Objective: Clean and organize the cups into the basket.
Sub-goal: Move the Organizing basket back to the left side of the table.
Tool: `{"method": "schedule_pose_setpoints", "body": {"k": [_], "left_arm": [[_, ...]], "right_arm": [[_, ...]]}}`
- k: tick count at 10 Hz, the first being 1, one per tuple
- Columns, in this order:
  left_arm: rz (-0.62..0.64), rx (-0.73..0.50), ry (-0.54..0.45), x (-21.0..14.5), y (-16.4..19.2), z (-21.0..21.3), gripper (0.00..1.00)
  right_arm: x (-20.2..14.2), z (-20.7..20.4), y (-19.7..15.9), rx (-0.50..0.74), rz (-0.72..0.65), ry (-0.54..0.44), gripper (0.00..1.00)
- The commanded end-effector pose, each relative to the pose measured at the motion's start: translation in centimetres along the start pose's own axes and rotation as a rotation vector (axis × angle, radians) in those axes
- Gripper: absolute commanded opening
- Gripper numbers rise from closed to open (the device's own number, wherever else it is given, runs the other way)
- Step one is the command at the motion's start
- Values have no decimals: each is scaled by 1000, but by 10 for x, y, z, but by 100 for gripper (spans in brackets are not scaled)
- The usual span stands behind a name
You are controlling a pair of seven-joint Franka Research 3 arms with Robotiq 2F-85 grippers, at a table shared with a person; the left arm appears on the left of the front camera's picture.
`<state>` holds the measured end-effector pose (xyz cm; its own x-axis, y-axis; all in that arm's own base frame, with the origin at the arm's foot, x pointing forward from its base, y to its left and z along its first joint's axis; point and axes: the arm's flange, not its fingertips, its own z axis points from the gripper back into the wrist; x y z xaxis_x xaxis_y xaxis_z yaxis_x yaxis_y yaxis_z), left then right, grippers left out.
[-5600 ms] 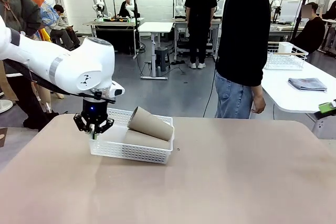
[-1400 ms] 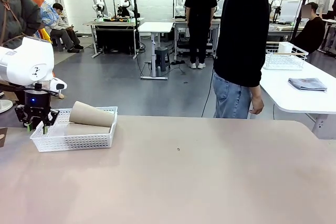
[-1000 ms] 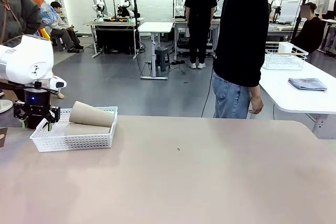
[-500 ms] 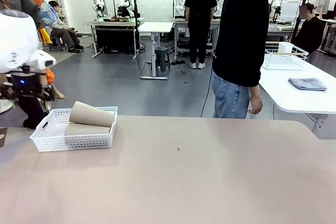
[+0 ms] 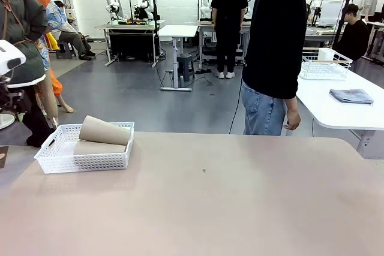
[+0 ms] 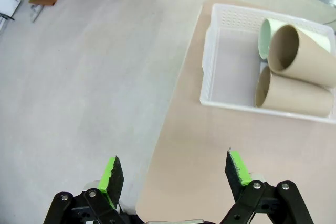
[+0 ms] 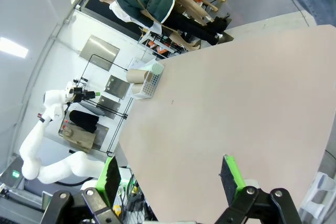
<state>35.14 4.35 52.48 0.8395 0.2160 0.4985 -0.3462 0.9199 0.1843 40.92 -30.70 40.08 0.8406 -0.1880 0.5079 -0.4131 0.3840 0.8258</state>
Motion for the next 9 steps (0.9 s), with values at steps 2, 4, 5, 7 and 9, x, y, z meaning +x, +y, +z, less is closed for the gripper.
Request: {"method": "schedule_pose_setpoints", "body": {"k": [2,4,5,7,9], "left_arm": [[-70,-126,100,-18,14,-3,100],[-17,-38,12,-5,4,5,100],[-17,-38,12,-5,4,5,100],[-17,-38,12,-5,4,5,100],[-40,-49,28,-5,5,6,100]], "right_arm": [[2,0,-1,-3,3,1,100],[2,0,-1,-3,3,1,100],[2,0,-1,-3,3,1,100],[2,0,-1,-3,3,1,100],[2,0,-1,-3,3,1,100]]}}
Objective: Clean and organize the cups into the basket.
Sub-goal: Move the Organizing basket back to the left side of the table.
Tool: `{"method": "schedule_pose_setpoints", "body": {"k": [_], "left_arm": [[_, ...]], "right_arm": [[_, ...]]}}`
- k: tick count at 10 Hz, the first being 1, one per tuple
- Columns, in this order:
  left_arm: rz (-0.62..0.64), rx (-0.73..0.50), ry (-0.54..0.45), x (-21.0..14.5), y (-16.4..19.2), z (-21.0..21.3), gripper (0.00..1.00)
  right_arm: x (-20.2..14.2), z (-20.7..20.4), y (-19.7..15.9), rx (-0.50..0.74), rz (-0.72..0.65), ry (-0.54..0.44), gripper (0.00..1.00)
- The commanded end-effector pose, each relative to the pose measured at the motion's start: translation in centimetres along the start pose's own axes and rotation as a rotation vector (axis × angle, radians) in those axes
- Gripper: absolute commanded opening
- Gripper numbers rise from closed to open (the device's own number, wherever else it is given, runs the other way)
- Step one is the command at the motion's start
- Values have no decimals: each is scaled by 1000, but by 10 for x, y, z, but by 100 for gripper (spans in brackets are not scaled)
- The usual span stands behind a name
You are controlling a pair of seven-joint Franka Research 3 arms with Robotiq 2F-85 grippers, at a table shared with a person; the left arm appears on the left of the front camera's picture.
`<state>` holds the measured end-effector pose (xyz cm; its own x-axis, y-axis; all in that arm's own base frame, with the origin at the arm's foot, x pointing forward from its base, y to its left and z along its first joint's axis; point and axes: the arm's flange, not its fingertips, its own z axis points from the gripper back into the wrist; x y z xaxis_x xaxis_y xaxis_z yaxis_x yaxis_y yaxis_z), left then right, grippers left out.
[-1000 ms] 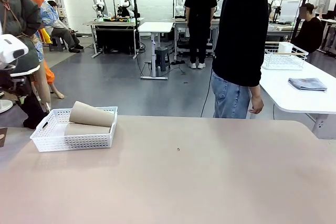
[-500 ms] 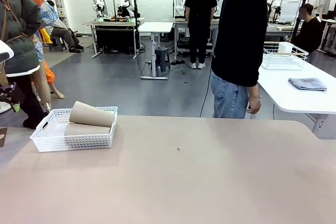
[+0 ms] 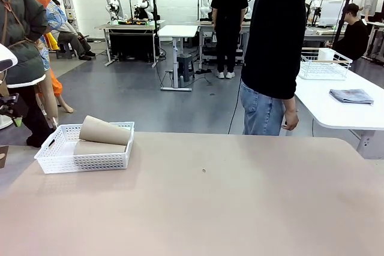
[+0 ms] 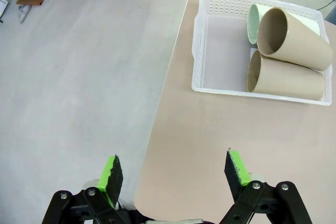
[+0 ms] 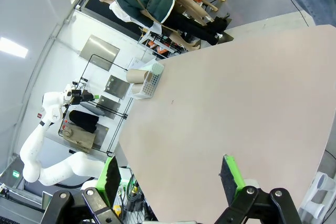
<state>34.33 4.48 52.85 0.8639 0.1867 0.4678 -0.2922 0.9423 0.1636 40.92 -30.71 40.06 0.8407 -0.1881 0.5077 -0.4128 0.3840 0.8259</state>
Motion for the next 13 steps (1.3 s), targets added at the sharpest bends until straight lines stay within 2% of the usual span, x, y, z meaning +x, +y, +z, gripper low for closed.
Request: {"method": "schedule_pose_setpoints", "body": {"k": [1,2,4,6,10,13], "left_arm": [[5,-186,179,21,15,-3,100],[9,-321,294,37,37,-8,100],[50,-597,424,61,91,-8,100],[117,-844,435,77,146,-14,100],[95,-1041,586,76,222,-53,100],[61,-1108,607,75,258,-73,100]], "right_arm": [[2,0,-1,-3,3,1,100],[2,0,-1,-3,3,1,100],[2,0,-1,-3,3,1,100],[2,0,-1,-3,3,1,100],[2,0,-1,-3,3,1,100],[2,0,-1,-3,3,1,100]]}}
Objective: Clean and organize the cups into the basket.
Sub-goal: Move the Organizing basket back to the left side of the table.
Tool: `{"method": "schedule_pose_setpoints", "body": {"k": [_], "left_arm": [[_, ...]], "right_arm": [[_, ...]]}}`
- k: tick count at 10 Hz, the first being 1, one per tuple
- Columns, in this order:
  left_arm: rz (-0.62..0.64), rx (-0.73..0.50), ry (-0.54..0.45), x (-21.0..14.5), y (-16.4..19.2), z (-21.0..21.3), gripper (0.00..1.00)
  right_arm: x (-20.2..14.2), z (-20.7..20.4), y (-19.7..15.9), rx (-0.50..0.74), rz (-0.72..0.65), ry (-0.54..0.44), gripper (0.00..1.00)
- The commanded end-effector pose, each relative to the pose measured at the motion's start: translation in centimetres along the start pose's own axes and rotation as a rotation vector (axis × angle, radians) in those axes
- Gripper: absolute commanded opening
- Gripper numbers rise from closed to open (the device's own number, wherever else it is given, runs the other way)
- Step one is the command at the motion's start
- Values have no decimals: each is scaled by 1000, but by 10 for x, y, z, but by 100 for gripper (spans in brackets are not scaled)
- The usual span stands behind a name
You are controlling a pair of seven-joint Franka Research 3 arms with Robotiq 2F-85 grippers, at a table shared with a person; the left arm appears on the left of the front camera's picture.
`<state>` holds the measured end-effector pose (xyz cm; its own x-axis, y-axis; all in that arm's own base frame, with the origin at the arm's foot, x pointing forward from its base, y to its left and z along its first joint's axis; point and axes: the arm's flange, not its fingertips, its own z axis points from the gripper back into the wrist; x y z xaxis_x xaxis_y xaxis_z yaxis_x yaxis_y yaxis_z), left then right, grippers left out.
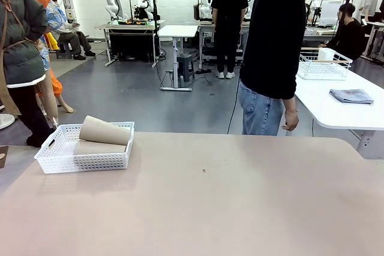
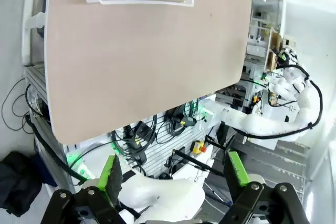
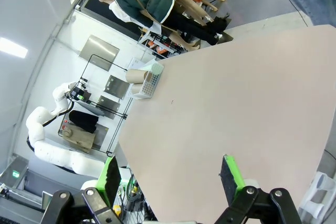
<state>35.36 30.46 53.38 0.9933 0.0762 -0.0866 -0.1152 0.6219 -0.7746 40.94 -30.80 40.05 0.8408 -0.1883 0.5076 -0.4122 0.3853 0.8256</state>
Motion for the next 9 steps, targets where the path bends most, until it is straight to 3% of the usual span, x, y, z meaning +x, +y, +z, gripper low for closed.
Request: {"method": "schedule_pose_setpoints", "body": {"k": [1,2,5,9], "left_arm": [[-38,-76,17,10,14,26,100],[-49,-98,18,10,21,30,100],[-259,-22,-124,-15,7,40,100],[-419,-23,-116,-29,9,51,100]], "right_arm": [[2,-1,-1,-2,3,1,100],[2,-1,-1,-2,3,1,100],[2,-1,-1,-2,3,1,100],[2,-1,-1,-2,3,1,100]]}}
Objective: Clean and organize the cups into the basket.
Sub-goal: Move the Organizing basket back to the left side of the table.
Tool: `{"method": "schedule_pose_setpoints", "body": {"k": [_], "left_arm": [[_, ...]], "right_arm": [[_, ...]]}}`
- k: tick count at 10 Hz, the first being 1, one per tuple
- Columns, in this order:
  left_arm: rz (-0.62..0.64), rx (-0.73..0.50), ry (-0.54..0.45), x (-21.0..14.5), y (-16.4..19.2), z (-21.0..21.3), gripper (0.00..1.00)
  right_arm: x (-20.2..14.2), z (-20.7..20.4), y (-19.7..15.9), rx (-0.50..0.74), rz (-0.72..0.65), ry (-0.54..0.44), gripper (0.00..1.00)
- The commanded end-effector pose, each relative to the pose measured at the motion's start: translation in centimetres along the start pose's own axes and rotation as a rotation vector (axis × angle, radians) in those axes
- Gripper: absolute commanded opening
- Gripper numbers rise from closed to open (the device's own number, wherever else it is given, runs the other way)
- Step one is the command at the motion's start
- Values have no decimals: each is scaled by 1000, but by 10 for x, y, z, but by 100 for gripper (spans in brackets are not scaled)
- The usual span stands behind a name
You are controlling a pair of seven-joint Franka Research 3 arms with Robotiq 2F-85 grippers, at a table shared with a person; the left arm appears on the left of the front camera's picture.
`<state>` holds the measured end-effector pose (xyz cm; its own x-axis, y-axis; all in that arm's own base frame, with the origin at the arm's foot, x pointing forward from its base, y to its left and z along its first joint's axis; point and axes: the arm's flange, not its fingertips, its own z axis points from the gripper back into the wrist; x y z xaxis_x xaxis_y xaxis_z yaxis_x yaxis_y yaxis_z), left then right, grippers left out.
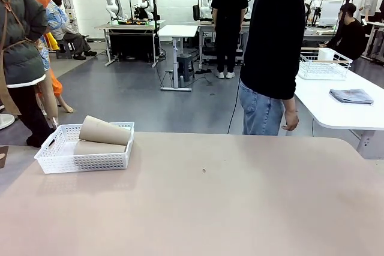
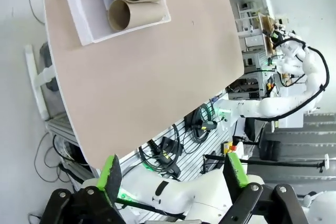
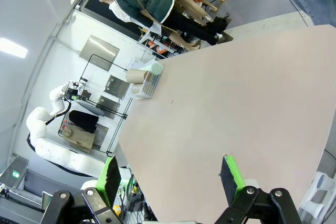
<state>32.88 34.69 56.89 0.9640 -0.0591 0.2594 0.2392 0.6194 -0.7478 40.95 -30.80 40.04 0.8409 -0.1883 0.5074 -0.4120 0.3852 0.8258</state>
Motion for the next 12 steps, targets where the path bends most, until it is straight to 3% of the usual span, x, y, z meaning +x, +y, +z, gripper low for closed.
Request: {"method": "schedule_pose_setpoints", "body": {"k": [1,7,12], "left_arm": [[-91,-26,2,-7,3,-3,100],[-232,-159,78,-6,-6,-7,100],[-261,-156,5,-8,-13,-9,100]], "right_arm": [[2,0,0,-2,4,1,100],[2,0,0,-2,4,1,100],[2,0,0,-2,4,1,100]]}}
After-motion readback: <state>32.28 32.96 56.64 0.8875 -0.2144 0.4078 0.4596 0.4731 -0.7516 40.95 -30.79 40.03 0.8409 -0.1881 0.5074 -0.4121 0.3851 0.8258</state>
